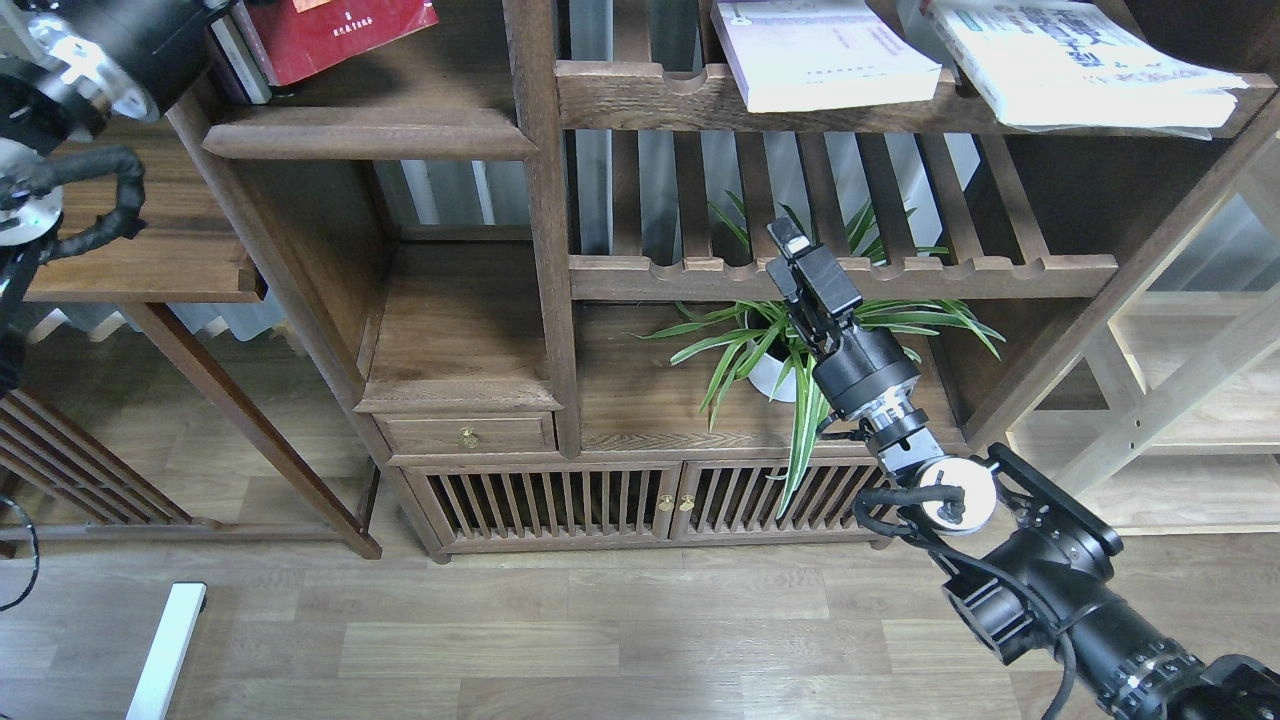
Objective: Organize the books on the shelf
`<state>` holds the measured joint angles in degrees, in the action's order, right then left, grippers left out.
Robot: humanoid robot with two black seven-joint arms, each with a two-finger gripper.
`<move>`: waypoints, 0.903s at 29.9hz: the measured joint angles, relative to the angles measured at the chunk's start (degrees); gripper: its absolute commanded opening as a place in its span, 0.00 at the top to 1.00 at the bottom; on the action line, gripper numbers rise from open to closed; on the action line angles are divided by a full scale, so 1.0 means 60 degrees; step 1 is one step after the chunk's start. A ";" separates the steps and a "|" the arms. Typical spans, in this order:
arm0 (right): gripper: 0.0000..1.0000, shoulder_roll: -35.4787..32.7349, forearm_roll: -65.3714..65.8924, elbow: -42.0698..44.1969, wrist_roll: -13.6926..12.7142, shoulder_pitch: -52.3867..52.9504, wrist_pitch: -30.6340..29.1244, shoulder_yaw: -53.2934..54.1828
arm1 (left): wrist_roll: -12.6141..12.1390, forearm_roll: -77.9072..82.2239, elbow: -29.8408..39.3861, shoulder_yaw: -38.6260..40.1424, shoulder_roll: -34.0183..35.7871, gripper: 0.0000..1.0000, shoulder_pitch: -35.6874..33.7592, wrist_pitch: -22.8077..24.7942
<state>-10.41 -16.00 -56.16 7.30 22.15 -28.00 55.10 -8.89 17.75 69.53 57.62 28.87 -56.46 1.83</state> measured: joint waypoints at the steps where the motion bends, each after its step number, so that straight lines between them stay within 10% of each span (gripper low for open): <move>1: 0.12 -0.0002 -0.0004 0.0000 0.0000 -0.0018 0.0000 0.0012 | 0.0026 0.0005 -0.0059 -0.0102 -0.0037 0.99 -0.0077 -0.0120; 12: 0.12 0.0022 -0.0014 -0.0029 0.0002 -0.0085 0.0000 0.0023 | 0.0451 0.0891 -0.0286 -0.0396 -0.0646 0.99 -0.0348 -0.2247; 27: 0.12 -0.0149 -0.0014 -0.0031 0.0040 -0.0369 0.0000 0.0061 | 0.0858 0.1362 -0.2697 -0.1275 -0.1656 0.97 -0.1654 -0.2350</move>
<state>-11.30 -16.09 -56.34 7.54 19.94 -28.00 55.47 -3.74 25.93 53.35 49.97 18.94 -66.38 -12.27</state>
